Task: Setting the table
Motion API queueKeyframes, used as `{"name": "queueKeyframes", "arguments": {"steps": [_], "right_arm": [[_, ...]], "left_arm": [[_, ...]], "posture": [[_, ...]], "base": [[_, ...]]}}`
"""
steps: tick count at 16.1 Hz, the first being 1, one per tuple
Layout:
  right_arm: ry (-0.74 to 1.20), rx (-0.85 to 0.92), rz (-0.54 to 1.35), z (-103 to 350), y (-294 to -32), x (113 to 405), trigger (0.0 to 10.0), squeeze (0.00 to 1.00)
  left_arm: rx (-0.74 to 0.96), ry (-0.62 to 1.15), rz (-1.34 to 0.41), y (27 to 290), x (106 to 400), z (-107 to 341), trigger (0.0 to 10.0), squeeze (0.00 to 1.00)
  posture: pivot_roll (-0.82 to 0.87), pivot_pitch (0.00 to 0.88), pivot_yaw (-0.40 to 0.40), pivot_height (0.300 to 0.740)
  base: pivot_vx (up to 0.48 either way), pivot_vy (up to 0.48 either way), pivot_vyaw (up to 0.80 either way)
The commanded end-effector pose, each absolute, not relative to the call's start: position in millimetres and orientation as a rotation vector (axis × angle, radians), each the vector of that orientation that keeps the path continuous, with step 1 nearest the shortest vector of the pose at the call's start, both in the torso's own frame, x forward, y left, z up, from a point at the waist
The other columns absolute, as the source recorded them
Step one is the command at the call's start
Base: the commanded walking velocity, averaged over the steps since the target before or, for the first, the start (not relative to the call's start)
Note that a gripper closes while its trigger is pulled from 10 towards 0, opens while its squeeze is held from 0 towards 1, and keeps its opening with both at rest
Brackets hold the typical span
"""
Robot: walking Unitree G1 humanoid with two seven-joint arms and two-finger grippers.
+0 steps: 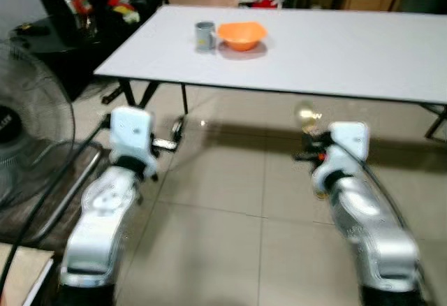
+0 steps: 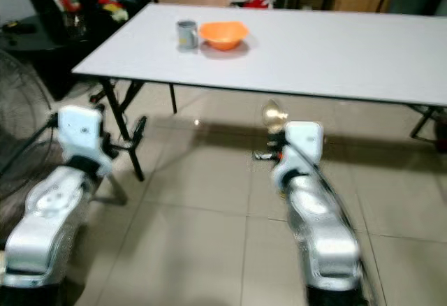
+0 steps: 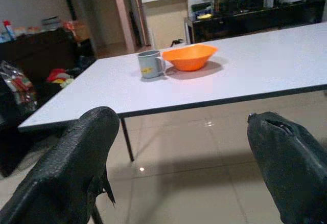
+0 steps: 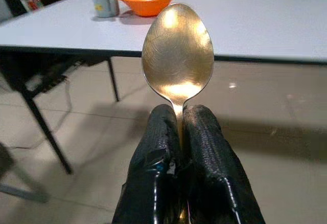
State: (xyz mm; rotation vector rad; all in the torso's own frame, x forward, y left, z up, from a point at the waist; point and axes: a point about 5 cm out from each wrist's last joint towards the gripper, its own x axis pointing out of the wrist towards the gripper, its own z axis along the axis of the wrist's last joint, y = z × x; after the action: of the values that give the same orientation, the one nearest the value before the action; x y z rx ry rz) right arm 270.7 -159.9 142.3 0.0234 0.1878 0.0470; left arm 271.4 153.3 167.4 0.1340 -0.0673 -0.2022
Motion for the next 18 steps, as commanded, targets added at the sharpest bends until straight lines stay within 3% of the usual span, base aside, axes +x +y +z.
{"name": "queueKeyframes", "arguments": {"steps": [1, 6, 18], "right_arm": [[0.161, 0.031, 0.107, 149, -146, 274, 10.0, 0.0], [0.138, -0.054, 0.074, 146, -156, 272, 10.0, 0.0], [0.133, -0.011, 0.061, 145, -157, 272, 10.0, 0.0]], "left_arm": [[0.141, -0.043, -0.172, 163, 269, 163, 10.0, 0.0], [0.099, -0.02, -0.133, 164, 261, 152, 10.0, 0.0], [0.112, -0.047, -0.139, 166, 265, 158, 10.0, 0.0]], "posture": [[0.07, 0.0, 0.061, 0.74], [0.07, 0.0, 0.03, 0.74], [0.06, 0.0, 0.046, 0.74]], "base": [[0.382, 0.0, 0.8], [0.383, 0.0, 0.0], [0.384, 0.0, 0.0]]}}
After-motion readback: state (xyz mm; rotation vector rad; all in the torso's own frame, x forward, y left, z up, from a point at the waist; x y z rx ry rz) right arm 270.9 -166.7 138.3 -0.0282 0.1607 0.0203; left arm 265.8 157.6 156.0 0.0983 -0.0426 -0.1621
